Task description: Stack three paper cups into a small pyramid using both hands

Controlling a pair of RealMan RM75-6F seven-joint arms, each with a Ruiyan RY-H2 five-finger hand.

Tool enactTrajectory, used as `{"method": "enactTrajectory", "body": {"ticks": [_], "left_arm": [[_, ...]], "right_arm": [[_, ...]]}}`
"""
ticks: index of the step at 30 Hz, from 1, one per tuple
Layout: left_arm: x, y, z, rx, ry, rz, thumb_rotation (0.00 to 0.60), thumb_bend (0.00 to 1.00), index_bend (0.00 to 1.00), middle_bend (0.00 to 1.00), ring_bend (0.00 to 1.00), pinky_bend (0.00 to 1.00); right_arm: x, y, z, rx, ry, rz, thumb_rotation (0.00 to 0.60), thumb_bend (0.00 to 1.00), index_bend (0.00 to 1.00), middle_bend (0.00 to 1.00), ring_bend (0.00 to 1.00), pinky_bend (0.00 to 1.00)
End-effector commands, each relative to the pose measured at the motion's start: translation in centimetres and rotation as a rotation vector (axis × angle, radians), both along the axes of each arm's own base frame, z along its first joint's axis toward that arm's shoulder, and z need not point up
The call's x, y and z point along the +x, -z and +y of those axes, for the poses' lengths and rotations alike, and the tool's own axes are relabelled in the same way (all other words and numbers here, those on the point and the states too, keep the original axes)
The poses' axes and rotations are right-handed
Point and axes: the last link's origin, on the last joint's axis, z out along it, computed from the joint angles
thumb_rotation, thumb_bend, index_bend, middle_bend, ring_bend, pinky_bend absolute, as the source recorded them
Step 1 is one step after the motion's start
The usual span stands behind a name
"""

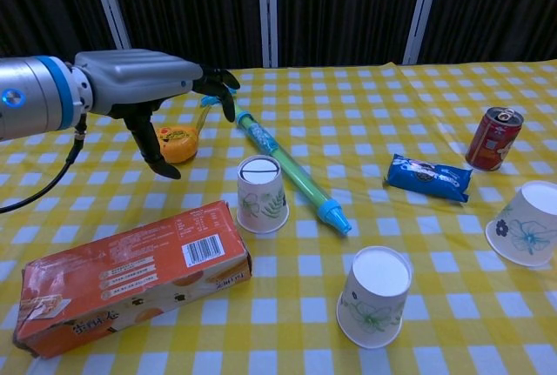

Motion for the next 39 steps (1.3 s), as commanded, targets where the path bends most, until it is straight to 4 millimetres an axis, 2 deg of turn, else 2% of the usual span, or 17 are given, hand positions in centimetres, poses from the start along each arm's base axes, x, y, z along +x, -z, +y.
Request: {"method": "enactTrajectory", "body": {"ticks": [1,8,12,15,20,26,31,39], "left_arm": [[0.9,1.4,0.6,-0.017,-0.003,0.009,0.6,0.11,0.25,0.0,0.0,0.0],[2.5,3.5,1.5,-0.042,-0.007,0.016,0.6,0.11,0.19,0.0,0.0,0.0],[3.4,4.5,1.8,-0.049,-0.004,0.021,0.6,0.12,0.19,0.0,0.0,0.0],[4.0,4.9,1.9,-0.059,-0.004,0.02,0.6,0.12,0.23,0.0,0.0,0.0],[4.7,5.7,1.9,-0.082,-0.002,0.03,0.6,0.18,0.3,0.0,0.0,0.0],[4.8,6.3,1.8,-0.094,-0.004,0.051,0.6,0.24,0.42,0.0,0.0,0.0],[4.5,5.7,1.9,-0.083,-0.019,0.039,0.6,0.24,0.43,0.0,0.0,0.0],[5.0,2.1,1.6,-0.033,-0.013,-0.08,0.6,0.24,0.43,0.0,0.0,0.0]], "right_arm": [[-0.3,0.0,-0.2,0.002,0.012,-0.007,0.6,0.14,0.0,0.0,0.0,0.0],[-0.9,-0.2,-0.5,0.002,0.033,-0.024,0.6,0.14,0.0,0.0,0.0,0.0],[-1.3,-0.1,-0.7,0.015,0.047,-0.027,0.6,0.14,0.0,0.0,0.0,0.0],[-1.4,-0.3,-0.9,0.008,0.05,-0.033,0.6,0.14,0.0,0.0,0.0,0.0],[-1.6,-0.7,-1.1,-0.003,0.055,-0.05,0.6,0.14,0.0,0.0,0.0,0.0],[-1.7,-0.6,-1.1,0.003,0.052,-0.051,0.6,0.14,0.0,0.0,0.0,0.0],[-1.6,-0.7,-1.0,-0.003,0.049,-0.052,0.6,0.14,0.0,0.0,0.0,0.0],[-1.5,-0.8,-1.0,-0.015,0.041,-0.047,0.6,0.14,0.0,0.0,0.0,0.0]]}}
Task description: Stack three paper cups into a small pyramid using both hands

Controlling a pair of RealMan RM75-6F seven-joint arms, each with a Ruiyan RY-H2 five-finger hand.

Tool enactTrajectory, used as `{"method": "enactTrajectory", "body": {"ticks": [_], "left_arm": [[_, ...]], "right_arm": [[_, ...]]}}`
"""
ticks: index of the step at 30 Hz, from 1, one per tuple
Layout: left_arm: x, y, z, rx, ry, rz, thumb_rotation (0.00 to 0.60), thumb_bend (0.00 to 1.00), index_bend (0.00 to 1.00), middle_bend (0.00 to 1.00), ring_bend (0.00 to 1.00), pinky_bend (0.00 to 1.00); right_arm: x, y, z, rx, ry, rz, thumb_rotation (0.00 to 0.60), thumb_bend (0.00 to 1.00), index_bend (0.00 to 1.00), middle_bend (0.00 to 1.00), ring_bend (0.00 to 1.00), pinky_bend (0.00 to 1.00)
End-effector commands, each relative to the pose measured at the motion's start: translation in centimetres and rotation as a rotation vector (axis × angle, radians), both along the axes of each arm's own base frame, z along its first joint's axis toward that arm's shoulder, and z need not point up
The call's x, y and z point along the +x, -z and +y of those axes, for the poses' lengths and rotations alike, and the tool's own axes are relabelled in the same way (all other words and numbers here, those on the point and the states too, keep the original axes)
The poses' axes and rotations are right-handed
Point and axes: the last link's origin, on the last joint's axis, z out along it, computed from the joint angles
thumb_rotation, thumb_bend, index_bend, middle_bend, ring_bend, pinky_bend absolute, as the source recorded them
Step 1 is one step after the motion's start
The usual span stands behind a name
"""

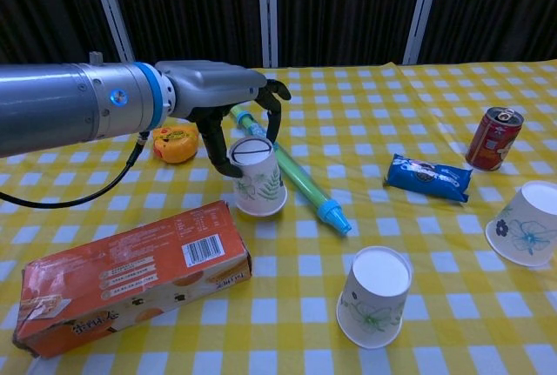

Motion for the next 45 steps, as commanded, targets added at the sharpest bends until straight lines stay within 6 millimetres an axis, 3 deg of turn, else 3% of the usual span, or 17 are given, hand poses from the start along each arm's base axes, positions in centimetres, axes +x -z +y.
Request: {"method": "enactTrajectory", "body": {"ticks": [1,6,17,31,45], "left_arm": [[0.4,-2.2,-0.3,0.035,0.012,-0.069,0.6,0.24,0.43,0.0,0.0,0.0],[0.5,-4.5,-2.6,0.018,0.071,-0.134,0.6,0.24,0.43,0.0,0.0,0.0],[0.5,-4.9,-6.8,-0.113,0.177,-0.172,0.6,0.24,0.43,0.0,0.0,0.0],[0.2,-3.5,-8.9,-0.248,0.233,-0.06,0.6,0.24,0.43,0.0,0.0,0.0],[0.9,0.7,-9.8,-0.277,0.258,0.008,0.6,0.24,0.41,0.0,0.0,0.0]], "right_arm": [[0.1,0.0,0.0,-0.003,-0.004,0.002,0.6,0.14,0.0,0.0,0.0,0.0],[0.2,0.2,0.0,0.001,-0.012,0.01,0.6,0.14,0.0,0.0,0.0,0.0],[0.4,0.3,0.2,-0.003,-0.015,0.016,0.6,0.14,0.0,0.0,0.0,0.0],[0.3,-0.3,0.3,-0.021,-0.009,0.007,0.6,0.14,0.0,0.0,0.0,0.0],[0.1,-1.1,0.2,-0.061,0.003,0.007,0.6,0.14,0.0,0.0,0.0,0.0]]}}
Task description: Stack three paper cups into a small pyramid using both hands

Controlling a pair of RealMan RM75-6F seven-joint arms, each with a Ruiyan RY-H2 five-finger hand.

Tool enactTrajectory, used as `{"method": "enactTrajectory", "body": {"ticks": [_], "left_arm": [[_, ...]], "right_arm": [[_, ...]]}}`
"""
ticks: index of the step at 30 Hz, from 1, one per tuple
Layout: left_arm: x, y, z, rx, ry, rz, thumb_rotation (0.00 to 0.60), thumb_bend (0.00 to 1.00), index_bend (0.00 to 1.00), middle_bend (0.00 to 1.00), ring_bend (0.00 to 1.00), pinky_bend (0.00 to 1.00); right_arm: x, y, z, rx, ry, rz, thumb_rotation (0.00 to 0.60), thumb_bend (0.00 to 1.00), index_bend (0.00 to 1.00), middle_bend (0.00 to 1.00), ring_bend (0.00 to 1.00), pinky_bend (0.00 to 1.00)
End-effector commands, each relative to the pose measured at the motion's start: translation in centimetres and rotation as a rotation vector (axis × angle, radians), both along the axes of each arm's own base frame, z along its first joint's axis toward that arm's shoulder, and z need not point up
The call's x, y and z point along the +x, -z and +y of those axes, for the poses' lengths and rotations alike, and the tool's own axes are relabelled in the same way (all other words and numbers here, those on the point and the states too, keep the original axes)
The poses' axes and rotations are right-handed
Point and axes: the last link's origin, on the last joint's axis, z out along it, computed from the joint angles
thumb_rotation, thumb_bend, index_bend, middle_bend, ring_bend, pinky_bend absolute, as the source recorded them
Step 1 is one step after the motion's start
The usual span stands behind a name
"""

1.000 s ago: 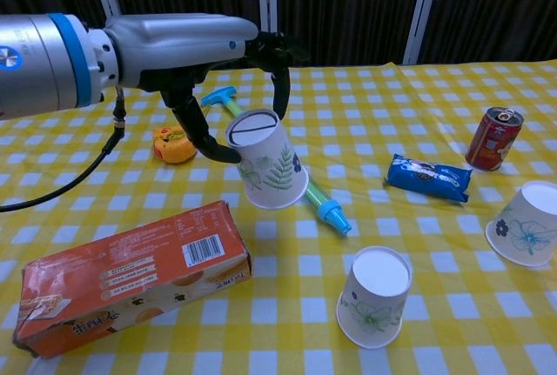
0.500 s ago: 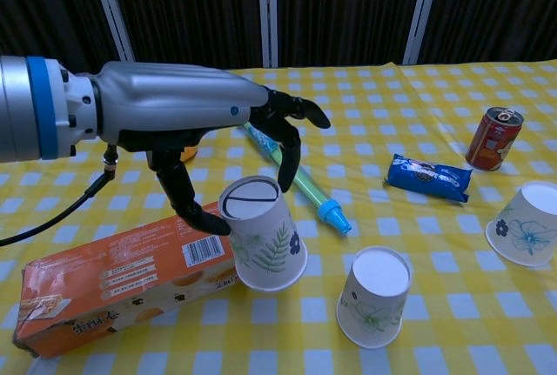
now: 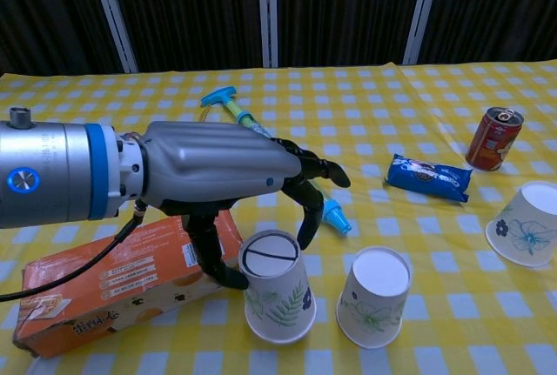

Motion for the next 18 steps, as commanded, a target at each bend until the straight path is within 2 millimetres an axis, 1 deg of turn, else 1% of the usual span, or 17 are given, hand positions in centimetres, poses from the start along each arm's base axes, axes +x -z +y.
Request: {"method": "enactTrajectory", "body": {"ticks": [1,4,8,15,18], "left_arm": [[0.3,1.0,0.0,0.007,0.015,0.018,0.6,0.24,0.41,0.0,0.0,0.0],[0.7,2.2,-0.2,0.006,0.008,0.019,0.6,0.24,0.42,0.0,0.0,0.0],[1.0,2.9,-0.2,0.028,0.015,0.029,0.6,0.24,0.42,0.0,0.0,0.0],[1.3,3.5,-0.1,0.069,0.011,0.017,0.6,0.24,0.41,0.0,0.0,0.0],[1.3,3.5,0.0,0.078,0.008,0.016,0.6,0.24,0.38,0.0,0.0,0.0]], "right_arm": [[0.0,-0.1,0.0,-0.004,0.002,-0.001,0.6,0.14,0.0,0.0,0.0,0.0],[0.0,-0.3,0.0,-0.012,0.002,-0.004,0.6,0.14,0.0,0.0,0.0,0.0],[-0.1,-0.5,0.1,-0.019,0.003,-0.011,0.6,0.14,0.0,0.0,0.0,0.0],[-0.1,-0.6,0.1,-0.02,0.003,-0.013,0.6,0.14,0.0,0.0,0.0,0.0],[-0.1,-0.5,0.1,-0.018,0.003,-0.011,0.6,0.14,0.0,0.0,0.0,0.0]]}}
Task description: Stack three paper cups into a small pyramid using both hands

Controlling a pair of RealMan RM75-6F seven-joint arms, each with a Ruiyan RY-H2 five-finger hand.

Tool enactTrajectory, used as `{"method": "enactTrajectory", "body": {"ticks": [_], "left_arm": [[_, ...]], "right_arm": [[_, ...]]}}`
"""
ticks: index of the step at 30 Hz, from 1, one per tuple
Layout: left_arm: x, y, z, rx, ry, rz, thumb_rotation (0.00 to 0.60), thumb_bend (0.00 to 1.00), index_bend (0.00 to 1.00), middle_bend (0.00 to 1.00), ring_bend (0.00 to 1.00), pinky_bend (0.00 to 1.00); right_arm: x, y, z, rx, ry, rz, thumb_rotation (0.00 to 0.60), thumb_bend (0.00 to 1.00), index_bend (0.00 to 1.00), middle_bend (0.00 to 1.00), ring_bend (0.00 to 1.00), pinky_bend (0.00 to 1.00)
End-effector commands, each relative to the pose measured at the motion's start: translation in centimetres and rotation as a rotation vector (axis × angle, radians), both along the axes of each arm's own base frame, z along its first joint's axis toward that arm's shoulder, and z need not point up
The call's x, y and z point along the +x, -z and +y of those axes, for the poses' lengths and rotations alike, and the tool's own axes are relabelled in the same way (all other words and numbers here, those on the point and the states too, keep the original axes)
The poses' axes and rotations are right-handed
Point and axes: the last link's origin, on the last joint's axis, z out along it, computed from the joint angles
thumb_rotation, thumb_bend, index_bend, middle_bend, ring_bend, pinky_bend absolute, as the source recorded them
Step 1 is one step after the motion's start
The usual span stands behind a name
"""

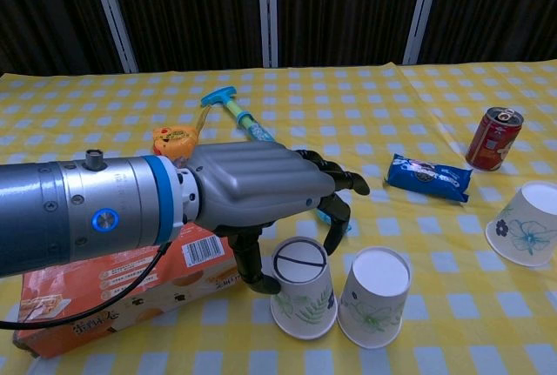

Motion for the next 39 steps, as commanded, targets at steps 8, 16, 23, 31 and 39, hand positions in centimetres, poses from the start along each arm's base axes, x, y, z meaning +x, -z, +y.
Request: {"method": "enactTrajectory", "body": {"ticks": [8,16,23,31,39], "left_arm": [[-0.5,0.0,-0.1,0.016,-0.01,0.009,0.6,0.18,0.12,0.0,0.0,0.0],[-1.9,-2.3,-0.3,0.061,-0.068,-0.054,0.6,0.18,0.11,0.0,0.0,0.0],[-6.7,-8.3,-0.5,0.299,-0.153,-0.138,0.6,0.17,0.11,0.0,0.0,0.0],[-14.5,-14.7,-3.4,0.533,-0.294,-0.201,0.6,0.15,0.07,0.0,0.0,0.0],[-19.1,-18.3,-5.8,0.606,-0.39,-0.258,0.6,0.15,0.07,0.0,0.0,0.0]], "right_arm": [[0.2,0.2,0.1,0.007,-0.003,0.008,0.6,0.14,0.0,0.0,0.0,0.0],[0.4,0.3,0.3,0.009,-0.012,0.017,0.6,0.14,0.0,0.0,0.0,0.0],[0.6,0.6,0.4,0.017,-0.017,0.032,0.6,0.14,0.0,0.0,0.0,0.0],[1.2,1.1,0.4,0.023,-0.026,0.042,0.6,0.14,0.02,0.0,0.0,0.0],[3.2,2.6,-1.6,0.097,-0.071,0.059,0.6,0.14,0.2,0.0,0.0,0.0]]}}
